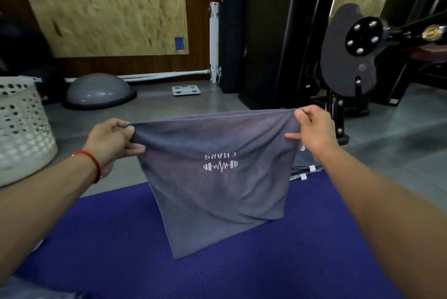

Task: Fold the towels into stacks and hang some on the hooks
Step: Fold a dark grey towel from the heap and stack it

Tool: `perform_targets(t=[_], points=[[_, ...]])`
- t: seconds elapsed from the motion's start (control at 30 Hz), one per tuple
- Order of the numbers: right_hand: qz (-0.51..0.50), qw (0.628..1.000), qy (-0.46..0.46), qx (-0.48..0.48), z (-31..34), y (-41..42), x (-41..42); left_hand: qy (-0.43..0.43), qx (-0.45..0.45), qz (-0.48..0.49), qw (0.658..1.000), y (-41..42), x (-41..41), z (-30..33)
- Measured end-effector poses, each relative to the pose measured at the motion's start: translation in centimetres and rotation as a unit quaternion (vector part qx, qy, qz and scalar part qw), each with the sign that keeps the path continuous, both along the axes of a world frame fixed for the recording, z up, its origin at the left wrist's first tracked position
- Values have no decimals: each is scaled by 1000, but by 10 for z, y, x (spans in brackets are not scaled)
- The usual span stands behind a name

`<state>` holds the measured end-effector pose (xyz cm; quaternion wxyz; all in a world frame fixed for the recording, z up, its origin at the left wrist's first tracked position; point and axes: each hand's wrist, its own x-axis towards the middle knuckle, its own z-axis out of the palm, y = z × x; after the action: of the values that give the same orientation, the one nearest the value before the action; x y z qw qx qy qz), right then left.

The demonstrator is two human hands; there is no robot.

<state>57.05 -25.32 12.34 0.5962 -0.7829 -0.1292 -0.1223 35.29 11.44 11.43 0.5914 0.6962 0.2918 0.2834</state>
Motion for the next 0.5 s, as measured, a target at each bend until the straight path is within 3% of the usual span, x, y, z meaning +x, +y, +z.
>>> perform_targets(t=[0.13, 0.23, 0.4, 0.5], points=[[9, 1000, -12, -10, 2, 32, 36, -35, -19, 65, 997, 14, 26, 2], [20, 999, -22, 42, 16, 49, 57, -104, 3, 67, 992, 15, 37, 25], [68, 980, -52, 181, 17, 47, 40, -184, 37, 1, 982, 2, 2, 37], [49, 984, -79, 152, -16, 24, 7, -149, 74, -49, 985, -13, -49, -5]])
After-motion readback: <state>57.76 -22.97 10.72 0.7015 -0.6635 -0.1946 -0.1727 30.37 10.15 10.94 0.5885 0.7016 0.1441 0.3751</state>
